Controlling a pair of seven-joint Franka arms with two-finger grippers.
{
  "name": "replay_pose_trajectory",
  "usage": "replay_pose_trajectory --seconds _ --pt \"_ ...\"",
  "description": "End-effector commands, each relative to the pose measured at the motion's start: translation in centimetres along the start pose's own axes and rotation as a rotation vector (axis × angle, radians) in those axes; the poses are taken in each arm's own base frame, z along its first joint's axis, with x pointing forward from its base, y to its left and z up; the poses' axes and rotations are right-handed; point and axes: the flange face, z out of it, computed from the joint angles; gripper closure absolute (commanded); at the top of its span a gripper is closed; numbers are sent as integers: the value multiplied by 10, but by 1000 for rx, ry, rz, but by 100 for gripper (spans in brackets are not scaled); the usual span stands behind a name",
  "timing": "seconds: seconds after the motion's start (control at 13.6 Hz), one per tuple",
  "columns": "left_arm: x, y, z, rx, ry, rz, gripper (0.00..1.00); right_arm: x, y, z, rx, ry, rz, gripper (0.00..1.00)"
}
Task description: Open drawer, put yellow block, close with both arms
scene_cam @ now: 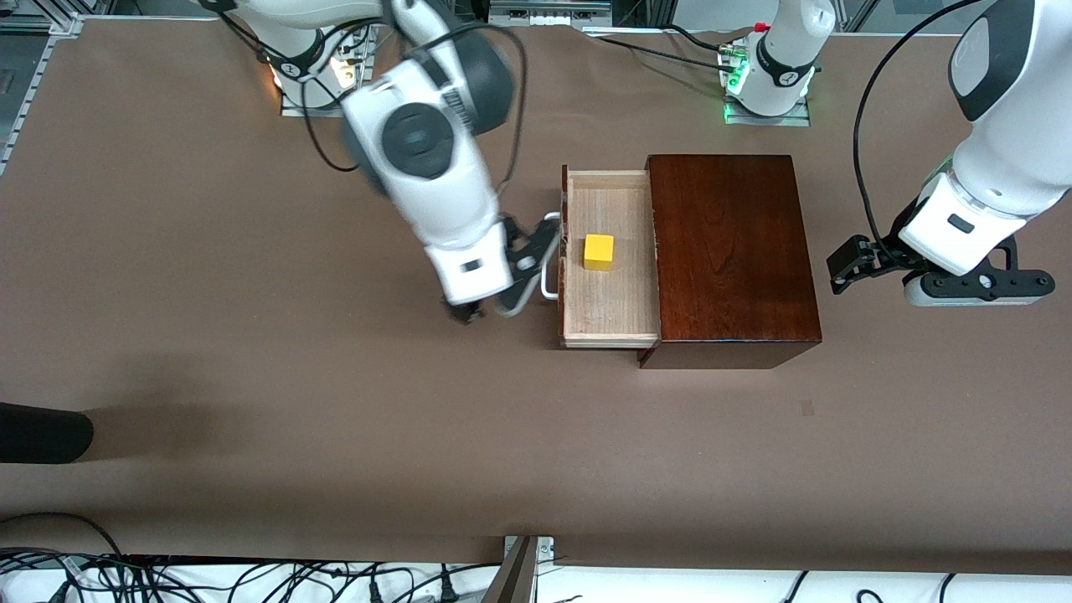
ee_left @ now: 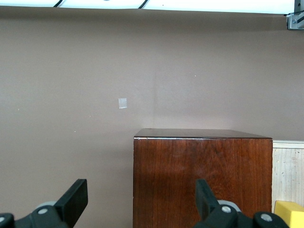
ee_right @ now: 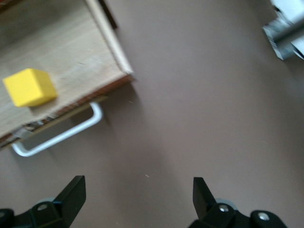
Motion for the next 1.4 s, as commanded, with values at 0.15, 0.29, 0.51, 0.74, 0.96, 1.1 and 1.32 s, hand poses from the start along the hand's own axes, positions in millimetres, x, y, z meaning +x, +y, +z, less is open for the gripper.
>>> replay_pose_trajectory --seconds 0.15,0.29,0.51,0.74,0.96,1.1,1.32 --pt "5 0 -4 22 9 22 0 -49 57 -44 -33 -22 219 0" --pt "5 -1 -3 23 7 19 0 -70 77 -57 -59 -43 272 0" --pt "7 -1 3 25 -2 19 0 -130 112 -72 -48 -50 437 0" --pt "7 -1 3 25 -2 19 0 -186 135 -87 -48 -32 634 0" --pt "7 -2 5 25 -5 18 0 -249 150 -103 -32 -21 833 0" --pt "7 -1 6 26 -6 20 0 -283 152 -112 -22 -24 979 0" --pt "7 1 6 25 -5 20 0 -328 156 -126 -65 -45 1050 0"
